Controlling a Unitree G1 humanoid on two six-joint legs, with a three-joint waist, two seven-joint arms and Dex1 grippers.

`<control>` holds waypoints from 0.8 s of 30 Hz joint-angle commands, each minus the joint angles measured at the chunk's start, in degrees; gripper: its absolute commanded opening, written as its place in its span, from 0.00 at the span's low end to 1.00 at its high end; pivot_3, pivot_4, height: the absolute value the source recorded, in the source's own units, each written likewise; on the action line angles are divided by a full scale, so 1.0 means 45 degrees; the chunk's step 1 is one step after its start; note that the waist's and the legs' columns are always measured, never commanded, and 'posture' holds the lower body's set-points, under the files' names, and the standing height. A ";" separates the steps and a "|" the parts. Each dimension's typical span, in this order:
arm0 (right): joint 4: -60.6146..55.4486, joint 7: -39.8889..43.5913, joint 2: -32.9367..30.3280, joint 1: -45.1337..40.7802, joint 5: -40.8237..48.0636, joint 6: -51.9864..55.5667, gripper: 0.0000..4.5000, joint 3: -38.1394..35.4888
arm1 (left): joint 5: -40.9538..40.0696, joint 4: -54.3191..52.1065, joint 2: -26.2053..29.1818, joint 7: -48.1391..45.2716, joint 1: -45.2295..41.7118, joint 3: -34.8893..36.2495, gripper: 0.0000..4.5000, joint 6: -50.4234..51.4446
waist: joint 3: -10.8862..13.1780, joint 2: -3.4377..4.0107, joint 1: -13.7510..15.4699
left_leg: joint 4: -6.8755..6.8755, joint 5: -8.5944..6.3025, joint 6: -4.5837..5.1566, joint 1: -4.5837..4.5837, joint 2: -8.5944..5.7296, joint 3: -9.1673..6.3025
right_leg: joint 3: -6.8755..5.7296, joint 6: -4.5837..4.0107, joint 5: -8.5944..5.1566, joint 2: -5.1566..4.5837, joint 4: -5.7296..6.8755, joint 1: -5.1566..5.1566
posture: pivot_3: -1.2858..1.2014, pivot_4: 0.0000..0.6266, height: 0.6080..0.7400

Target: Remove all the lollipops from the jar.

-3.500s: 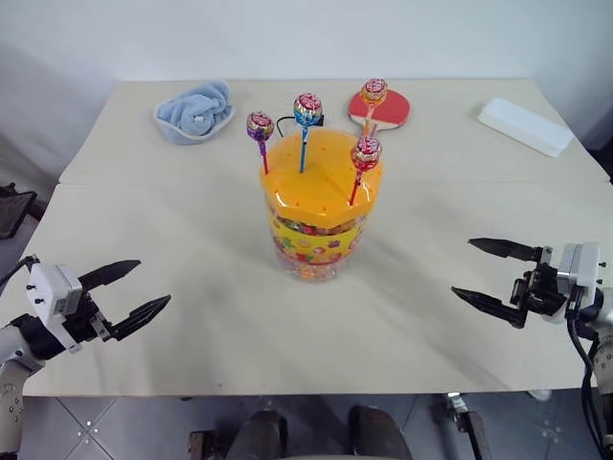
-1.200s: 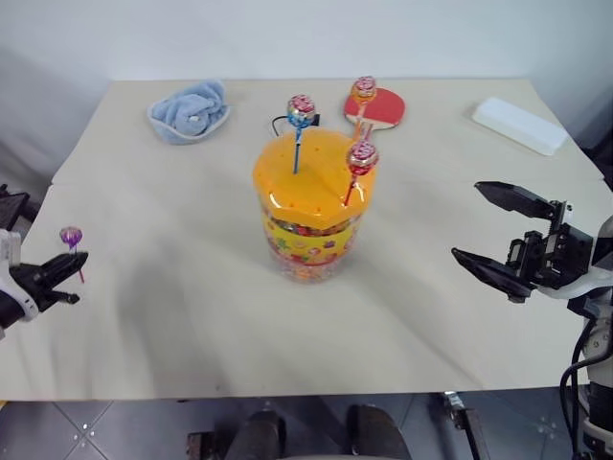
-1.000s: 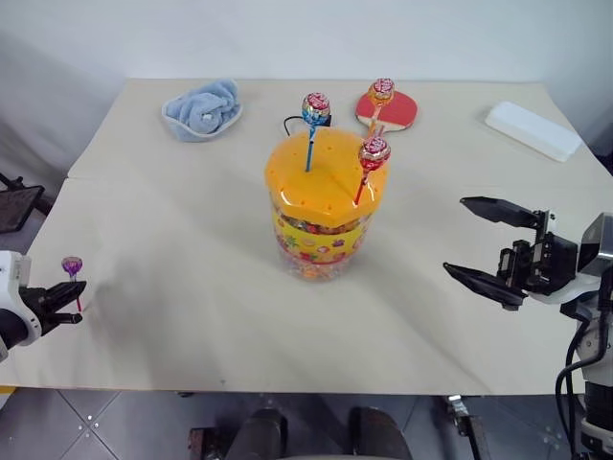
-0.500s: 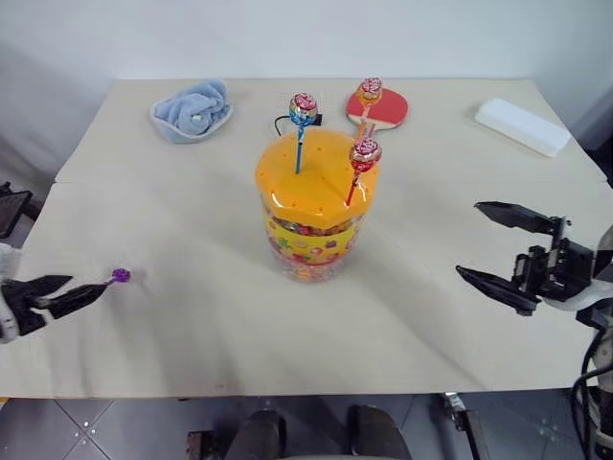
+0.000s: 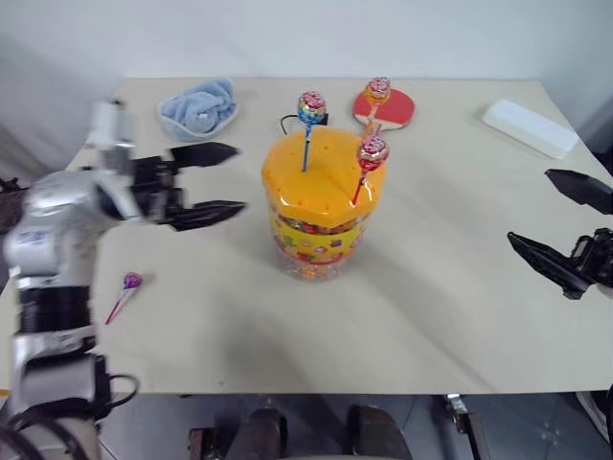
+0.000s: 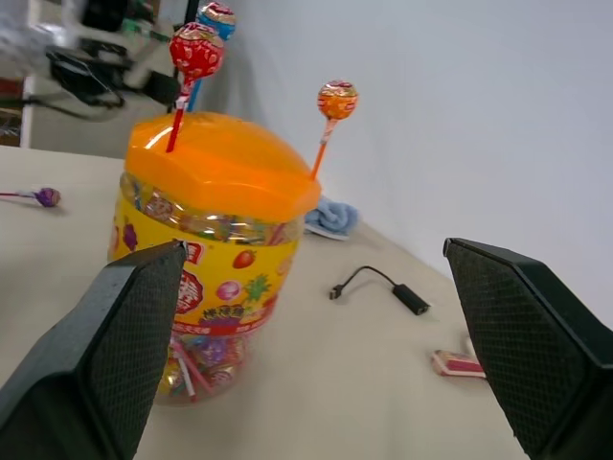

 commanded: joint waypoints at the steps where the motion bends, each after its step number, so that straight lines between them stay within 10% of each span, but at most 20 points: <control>1: -0.0377 -0.0109 -0.0145 0.0179 0.0250 -0.0073 1.00 -0.0521 | -0.0602 -0.0201 -0.0882 0.0580 -0.1348 -0.0075 1.00 0.0417 | 0.0003 -0.0006 -0.0181 | -0.0010 0.0000 0.0000 0.0004 0.0007 0.0003 | -0.0014 0.0000 0.0000 0.0003 0.0000 -0.0002 | 0.52 0.24 1.00; 7: -0.0961 -0.0516 0.0437 0.0647 0.0115 -0.0237 1.00 -0.0200 | -0.0867 -0.0416 -0.1350 0.1088 -0.1885 -0.0265 0.96 0.1660 | 0.0004 -0.0006 -0.0420 | -0.0021 -0.0001 0.0003 0.0036 0.0025 0.0040 | -0.0036 0.0000 0.0000 0.0000 0.0003 0.0002 | 0.52 0.24 1.00; 22: -0.1059 -0.0831 0.0564 0.0442 0.0135 -0.0206 1.00 0.0352 | -0.1159 -0.0989 -0.0647 0.0935 -0.1798 0.0006 0.01 0.2655 | 0.0005 -0.0007 -0.0045 | 0.0008 -0.0001 0.0002 0.0030 0.0012 -0.0068 | -0.0026 0.0000 0.0000 -0.0010 -0.0009 0.0017 | 0.52 0.24 1.00; 24: -0.0984 -0.0817 0.0527 0.0332 0.0174 -0.0164 1.00 0.0410 | -0.1491 -0.1142 -0.0524 0.0939 -0.1777 0.0303 0.00 0.2957 | 0.0005 -0.0007 -0.0080 | 0.0006 -0.0001 0.0003 0.0029 0.0014 -0.0070 | -0.0025 0.0000 0.0000 -0.0009 -0.0009 0.0015 | 0.52 0.24 1.00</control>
